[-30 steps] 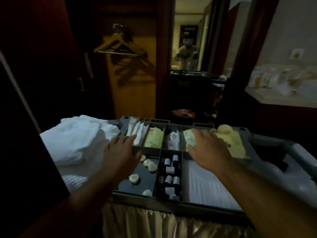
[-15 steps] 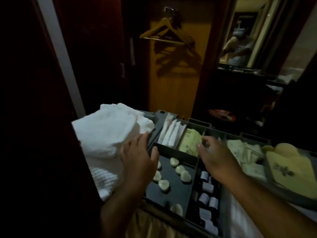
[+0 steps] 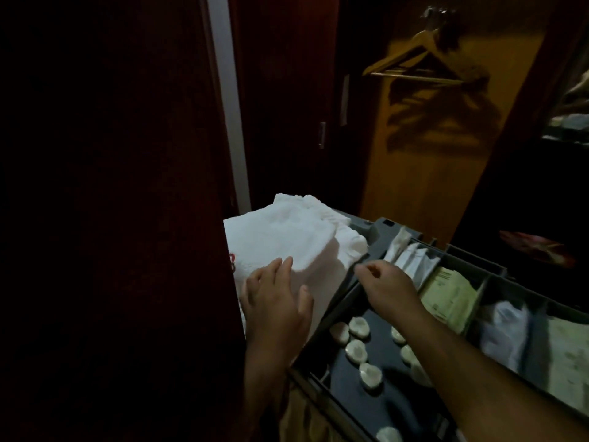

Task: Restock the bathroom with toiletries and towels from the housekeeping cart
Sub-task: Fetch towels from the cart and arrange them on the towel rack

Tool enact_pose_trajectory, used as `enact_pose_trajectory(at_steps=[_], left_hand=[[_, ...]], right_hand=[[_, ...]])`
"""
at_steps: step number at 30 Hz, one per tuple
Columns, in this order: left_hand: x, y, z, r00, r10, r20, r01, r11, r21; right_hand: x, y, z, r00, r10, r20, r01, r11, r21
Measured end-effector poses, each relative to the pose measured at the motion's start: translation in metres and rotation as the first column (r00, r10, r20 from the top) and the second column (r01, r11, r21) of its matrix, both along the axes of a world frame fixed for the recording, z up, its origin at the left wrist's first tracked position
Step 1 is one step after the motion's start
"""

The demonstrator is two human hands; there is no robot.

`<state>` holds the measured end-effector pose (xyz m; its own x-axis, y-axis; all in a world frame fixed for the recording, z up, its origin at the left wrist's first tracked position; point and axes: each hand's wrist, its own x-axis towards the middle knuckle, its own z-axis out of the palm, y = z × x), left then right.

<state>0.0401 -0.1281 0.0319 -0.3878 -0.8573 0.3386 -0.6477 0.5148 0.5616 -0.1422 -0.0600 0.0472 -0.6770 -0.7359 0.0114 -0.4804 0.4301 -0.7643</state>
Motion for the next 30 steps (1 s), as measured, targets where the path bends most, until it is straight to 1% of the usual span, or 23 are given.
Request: enact_pose_trajectory(at_steps=[2, 4, 7, 9, 11, 12, 13, 16, 17, 18, 19, 21, 23, 24, 25, 27, 28, 30], left_hand=[[0.000, 0.001, 0.001, 0.999, 0.032, 0.001, -0.032, 0.999, 0.003], [-0.003, 0.000, 0.006, 0.998, 0.062, -0.012, -0.062, 0.998, 0.008], [-0.009, -0.008, 0.011, 0.992, 0.123, 0.021, -0.123, 0.992, 0.003], [-0.012, -0.013, 0.012, 0.987, 0.159, 0.039, -0.159, 0.987, 0.011], [-0.013, -0.015, 0.010, 0.982, 0.184, 0.041, -0.186, 0.982, 0.025], [-0.013, -0.015, 0.009, 0.981, 0.191, 0.037, -0.192, 0.981, 0.027], [-0.012, -0.014, 0.009, 0.980, 0.195, 0.032, -0.196, 0.980, 0.027], [-0.010, -0.012, 0.009, 0.980, 0.196, -0.016, -0.195, 0.979, 0.053], [-0.010, -0.012, 0.008, 0.981, 0.190, -0.037, -0.188, 0.980, 0.067], [-0.009, -0.010, 0.007, 0.982, 0.182, -0.053, -0.178, 0.981, 0.083], [-0.010, -0.010, 0.006, 0.983, 0.171, -0.064, -0.165, 0.982, 0.097], [-0.011, -0.010, 0.006, 0.986, 0.146, -0.086, -0.134, 0.982, 0.130], [-0.013, -0.011, 0.008, 0.972, 0.160, -0.171, -0.122, 0.970, 0.210], [-0.015, -0.012, 0.011, 0.948, 0.203, -0.244, -0.135, 0.953, 0.270], [-0.016, -0.014, 0.013, 0.903, 0.271, -0.333, -0.160, 0.932, 0.324], [-0.018, -0.017, 0.016, 0.774, 0.420, -0.473, -0.234, 0.885, 0.404], [-0.020, -0.018, 0.018, 0.724, 0.476, -0.499, -0.258, 0.858, 0.444], [-0.025, -0.022, 0.021, 0.662, 0.549, -0.511, -0.244, 0.802, 0.546]], right_hand=[[0.000, -0.018, -0.003, 0.994, 0.059, 0.092, -0.059, 0.998, -0.007], [-0.001, -0.035, -0.006, 0.965, 0.110, 0.239, -0.108, 0.994, -0.023], [-0.005, -0.059, -0.009, 0.890, 0.113, 0.443, -0.120, 0.993, -0.010], [-0.007, -0.072, -0.009, 0.834, 0.126, 0.538, -0.132, 0.991, -0.028], [-0.009, -0.082, -0.010, 0.811, 0.150, 0.565, -0.148, 0.988, -0.049], [-0.009, -0.085, -0.010, 0.815, 0.161, 0.557, -0.151, 0.986, -0.063], [-0.009, -0.088, -0.010, 0.833, 0.169, 0.527, -0.151, 0.986, -0.077], [-0.006, -0.097, -0.009, 0.916, 0.177, 0.359, -0.152, 0.984, -0.097], [-0.004, -0.099, -0.009, 0.926, 0.172, 0.336, -0.143, 0.984, -0.108], [-0.002, -0.102, -0.010, 0.922, 0.168, 0.350, -0.136, 0.984, -0.114], [0.000, -0.105, -0.011, 0.904, 0.161, 0.396, -0.124, 0.985, -0.117], [0.001, -0.110, -0.012, 0.841, 0.143, 0.522, -0.102, 0.989, -0.107], [0.003, -0.113, -0.014, 0.785, 0.149, 0.601, -0.104, 0.988, -0.110], [0.004, -0.114, -0.015, 0.778, 0.152, 0.610, -0.106, 0.988, -0.111], [0.004, -0.115, -0.016, 0.782, 0.150, 0.605, -0.099, 0.988, -0.117], [0.003, -0.115, -0.018, 0.801, 0.130, 0.584, -0.059, 0.988, -0.140], [0.001, -0.114, -0.020, 0.805, 0.115, 0.582, -0.031, 0.988, -0.153], [-0.003, -0.113, -0.021, 0.800, 0.091, 0.593, 0.009, 0.987, -0.163]])
